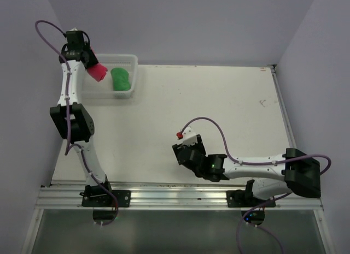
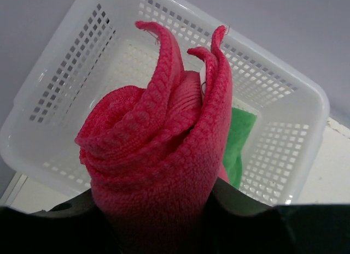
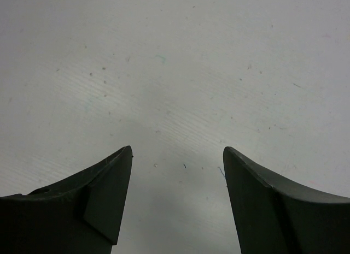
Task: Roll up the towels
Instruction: Place the rolled towel into the container
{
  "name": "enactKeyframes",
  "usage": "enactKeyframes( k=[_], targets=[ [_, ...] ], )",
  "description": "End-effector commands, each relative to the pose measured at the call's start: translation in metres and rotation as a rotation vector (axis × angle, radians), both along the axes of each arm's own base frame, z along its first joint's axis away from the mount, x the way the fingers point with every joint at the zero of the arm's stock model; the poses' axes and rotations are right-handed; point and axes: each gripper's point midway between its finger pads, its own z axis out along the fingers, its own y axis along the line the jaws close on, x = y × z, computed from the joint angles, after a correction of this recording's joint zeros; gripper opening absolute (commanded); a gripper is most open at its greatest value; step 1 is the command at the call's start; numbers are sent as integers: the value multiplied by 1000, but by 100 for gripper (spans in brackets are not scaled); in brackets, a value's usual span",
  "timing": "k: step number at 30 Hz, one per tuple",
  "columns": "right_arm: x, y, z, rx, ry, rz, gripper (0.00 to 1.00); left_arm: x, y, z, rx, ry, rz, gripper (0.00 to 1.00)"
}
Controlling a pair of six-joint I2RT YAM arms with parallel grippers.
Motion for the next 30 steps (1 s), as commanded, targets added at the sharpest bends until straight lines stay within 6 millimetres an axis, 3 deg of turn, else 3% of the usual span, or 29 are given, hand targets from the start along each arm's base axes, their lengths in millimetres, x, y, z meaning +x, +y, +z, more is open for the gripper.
enactKeyframes(
  k=[1, 9, 14, 20, 23, 25, 29, 30],
  targets=[
    [10, 8, 2, 14, 0, 26, 71, 14, 9, -22, 39, 80, -17, 5],
    [25, 3, -31, -3, 80, 3, 71, 22, 36, -100, -24, 186, 20, 4],
    [31, 6, -49, -18, 127, -4, 71, 25, 48, -124, -43, 211, 22, 4],
    [38, 11, -61, -47, 152, -5, 71, 39, 47, -158, -88, 215, -5, 5],
    [42, 12, -64, -53, 166, -7, 71, 44, 41, -181, -126, 225, -29, 10],
    [45, 10, -64, -60, 170, -7, 71, 47, 38, -187, -155, 211, -43, 12],
    [49, 12, -67, -59, 187, -3, 71, 50, 33, -196, -179, 191, -56, 25],
    [49, 13, -72, -62, 196, -5, 71, 52, 32, -198, -184, 182, -67, 33]
  ],
)
